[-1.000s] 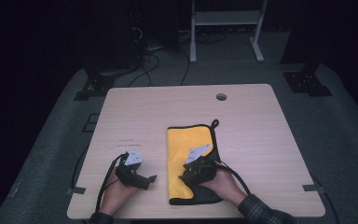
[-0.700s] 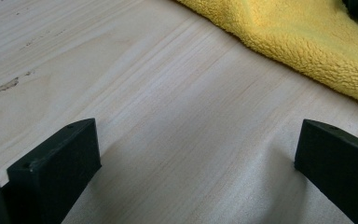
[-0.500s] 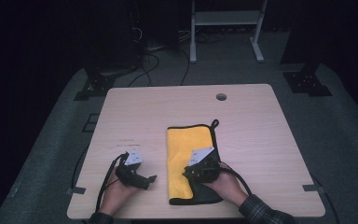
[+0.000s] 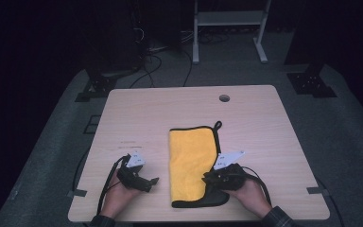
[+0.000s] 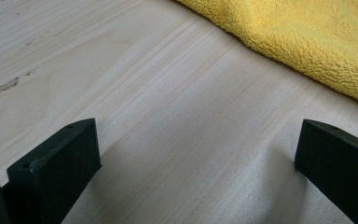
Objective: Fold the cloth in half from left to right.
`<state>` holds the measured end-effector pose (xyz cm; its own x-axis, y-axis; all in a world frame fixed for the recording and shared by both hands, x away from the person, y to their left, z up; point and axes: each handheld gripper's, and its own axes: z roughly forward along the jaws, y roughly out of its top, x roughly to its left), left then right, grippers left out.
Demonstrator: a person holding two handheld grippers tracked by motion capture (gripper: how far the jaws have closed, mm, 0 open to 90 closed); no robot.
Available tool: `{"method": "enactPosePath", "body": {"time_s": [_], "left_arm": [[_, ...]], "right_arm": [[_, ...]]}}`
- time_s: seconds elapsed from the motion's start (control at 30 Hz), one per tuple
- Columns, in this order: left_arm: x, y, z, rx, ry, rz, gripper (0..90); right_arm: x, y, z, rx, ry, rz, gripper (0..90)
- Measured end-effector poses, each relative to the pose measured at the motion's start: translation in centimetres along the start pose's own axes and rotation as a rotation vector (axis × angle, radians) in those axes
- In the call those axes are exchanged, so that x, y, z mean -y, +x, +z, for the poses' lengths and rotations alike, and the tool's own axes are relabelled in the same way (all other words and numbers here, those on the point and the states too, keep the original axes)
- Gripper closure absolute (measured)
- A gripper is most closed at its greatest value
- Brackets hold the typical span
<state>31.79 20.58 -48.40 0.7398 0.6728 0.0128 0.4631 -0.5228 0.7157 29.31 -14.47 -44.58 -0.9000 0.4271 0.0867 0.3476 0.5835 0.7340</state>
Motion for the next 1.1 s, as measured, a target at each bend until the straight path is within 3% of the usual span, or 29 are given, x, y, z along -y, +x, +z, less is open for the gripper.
{"method": "enactPosePath", "body": {"time_s": [0.47,0.67,0.83,1.1], "left_arm": [[0.0,0.0,0.0,0.000,0.000,0.000,0.0],[0.0,0.0,0.0,0.000,0.000,0.000,0.0],[0.0,0.0,0.0,0.000,0.000,0.001,0.0],[0.0,0.0,0.0,0.000,0.000,0.000,0.0]], "right_arm": [[3.3,0.5,-2.5,0.036,0.050,0.029,71.7],[3.1,0.2,-4.2,0.051,-0.038,0.054,72.3],[2.2,0.0,-4.9,0.056,-0.099,0.039,72.1],[1.9,-0.2,-5.5,0.065,-0.137,0.040,67.8]]}}
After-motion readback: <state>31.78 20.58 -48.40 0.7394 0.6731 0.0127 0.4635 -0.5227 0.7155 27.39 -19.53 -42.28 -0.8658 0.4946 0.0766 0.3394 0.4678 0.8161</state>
